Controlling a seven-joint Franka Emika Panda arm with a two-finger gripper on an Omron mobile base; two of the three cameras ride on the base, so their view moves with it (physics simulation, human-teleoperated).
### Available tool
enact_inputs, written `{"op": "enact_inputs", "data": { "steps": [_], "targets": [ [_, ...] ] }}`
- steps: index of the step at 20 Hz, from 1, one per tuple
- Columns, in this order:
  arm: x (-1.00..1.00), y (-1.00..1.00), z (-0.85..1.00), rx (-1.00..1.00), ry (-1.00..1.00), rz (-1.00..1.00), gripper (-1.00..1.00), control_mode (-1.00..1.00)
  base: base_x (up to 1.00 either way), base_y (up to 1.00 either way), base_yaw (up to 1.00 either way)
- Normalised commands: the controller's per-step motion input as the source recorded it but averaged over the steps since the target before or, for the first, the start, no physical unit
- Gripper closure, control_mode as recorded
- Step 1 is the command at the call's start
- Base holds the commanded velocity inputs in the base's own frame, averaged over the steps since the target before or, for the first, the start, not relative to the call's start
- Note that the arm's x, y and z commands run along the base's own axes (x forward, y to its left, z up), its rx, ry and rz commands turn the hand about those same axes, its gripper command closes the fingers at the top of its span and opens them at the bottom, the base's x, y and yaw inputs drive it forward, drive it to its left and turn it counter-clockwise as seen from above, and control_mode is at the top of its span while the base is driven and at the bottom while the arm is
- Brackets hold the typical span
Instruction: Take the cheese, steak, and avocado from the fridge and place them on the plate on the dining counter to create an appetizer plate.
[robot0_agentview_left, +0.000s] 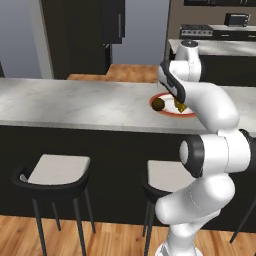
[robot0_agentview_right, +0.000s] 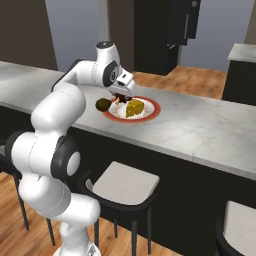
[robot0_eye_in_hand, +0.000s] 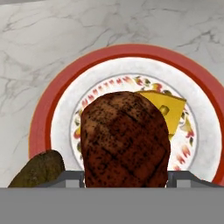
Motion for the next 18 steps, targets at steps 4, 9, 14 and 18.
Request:
{"op": "enact_inputs", "data": {
  "steps": [4,9,14,18],
  "targets": [
    [0.02,0.0,-0.17,0.0,0.0,0.0,1.0,-1.0,0.0,0.0,0.0],
    [0.14,0.0,-0.02,0.0,0.0,0.0,1.0,-1.0,0.0,0.0,0.0],
    [0.15,0.03,-0.01,0.0,0.0,0.0,1.0,-1.0,0.0,0.0,0.0],
    [0.01,0.07,0.0,0.0,0.0,0.0,1.0,-1.0,0.0,0.0,0.0]
  ]
}}
